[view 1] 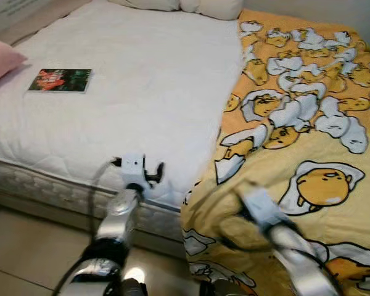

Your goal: Clean up the room

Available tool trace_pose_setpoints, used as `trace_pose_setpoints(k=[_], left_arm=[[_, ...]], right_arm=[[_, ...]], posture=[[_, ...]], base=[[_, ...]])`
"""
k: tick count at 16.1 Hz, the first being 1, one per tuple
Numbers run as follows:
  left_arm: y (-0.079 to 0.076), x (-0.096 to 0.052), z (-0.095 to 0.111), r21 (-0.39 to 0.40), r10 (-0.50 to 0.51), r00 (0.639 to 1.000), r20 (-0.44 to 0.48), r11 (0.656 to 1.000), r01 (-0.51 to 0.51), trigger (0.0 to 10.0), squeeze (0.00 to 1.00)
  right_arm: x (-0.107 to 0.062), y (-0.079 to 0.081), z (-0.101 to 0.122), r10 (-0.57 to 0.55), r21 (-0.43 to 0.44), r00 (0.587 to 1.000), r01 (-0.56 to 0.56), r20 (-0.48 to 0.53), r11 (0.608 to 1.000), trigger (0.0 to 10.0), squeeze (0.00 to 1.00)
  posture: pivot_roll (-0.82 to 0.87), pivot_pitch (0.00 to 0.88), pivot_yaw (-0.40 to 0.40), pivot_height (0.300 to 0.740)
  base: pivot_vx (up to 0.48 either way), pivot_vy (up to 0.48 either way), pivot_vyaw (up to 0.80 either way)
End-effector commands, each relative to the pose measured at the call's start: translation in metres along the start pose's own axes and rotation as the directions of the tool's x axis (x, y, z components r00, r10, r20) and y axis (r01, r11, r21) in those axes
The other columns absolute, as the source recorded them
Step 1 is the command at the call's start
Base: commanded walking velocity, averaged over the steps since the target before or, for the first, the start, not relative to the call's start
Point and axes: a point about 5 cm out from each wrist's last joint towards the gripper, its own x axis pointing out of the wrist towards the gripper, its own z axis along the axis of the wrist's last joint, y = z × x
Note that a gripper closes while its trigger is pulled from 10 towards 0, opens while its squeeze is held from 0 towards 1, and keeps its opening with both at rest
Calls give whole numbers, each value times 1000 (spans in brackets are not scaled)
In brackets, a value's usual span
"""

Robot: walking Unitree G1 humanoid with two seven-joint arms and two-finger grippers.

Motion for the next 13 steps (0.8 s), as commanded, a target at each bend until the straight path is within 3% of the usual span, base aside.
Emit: trace_pose_setpoints(k=[1, 3, 4, 6, 7, 9, 10, 13], left_arm=[[-10, 4, -8, -133, -54, 995, -87, 990, 42, 10000, 0], [-21, 5, -20, -202, -112, 976, -186, 977, 74, 10000, 0], [-35, 4, -27, -297, -194, 949, -247, 948, 116, 10000, 0], [-48, 8, -26, -467, -244, 924, -293, 880, 84, 10000, 0], [-51, 11, -21, -514, -261, 920, -292, 854, 79, 10000, 0], [-56, 14, -13, -543, -294, 915, -275, 833, 105, 10000, 0], [-63, 16, -5, -561, -326, 910, -256, 817, 134, 10000, 0], [-73, 20, 6, -575, -368, 899, -235, 799, 176, 10000, 0]], right_arm=[[-7, -13, 5, -81, -54, 996, 83, 49, 995, 10000, 0], [-17, -20, 6, -131, -105, 989, 138, 75, 985, 10000, 0], [-27, -24, 8, -166, -142, 981, 180, 101, 973, 10000, 0], [-48, -31, 16, -211, -208, 961, 246, 177, 947, 10000, 0], [-59, -33, 17, -220, -214, 957, 258, 186, 942, 10000, 0], [-72, -34, 10, -235, -198, 959, 263, 155, 944, 10000, 0], [-83, -34, -6, -238, -202, 966, 254, 99, 946, 10000, 0], [-97, -33, -30, -239, -219, 971, 233, 3, 947, 10000, 0]], posture=[[-93, 74, -26, 740], [-109, 85, -23, 740], [-155, 111, -12, 740], [-205, 127, 1, 740], [-219, 130, 3, 740], [-240, 133, 10, 740], [-251, 130, 19, 740], [-260, 125, 41, 740]], base=[[0, 0, 0], [0, 0, 0], [0, 0, 0], [0, 0, 0], [0, 0, 0], [0, 0, 0], [0, 0, 0], [0, 0, 0]])
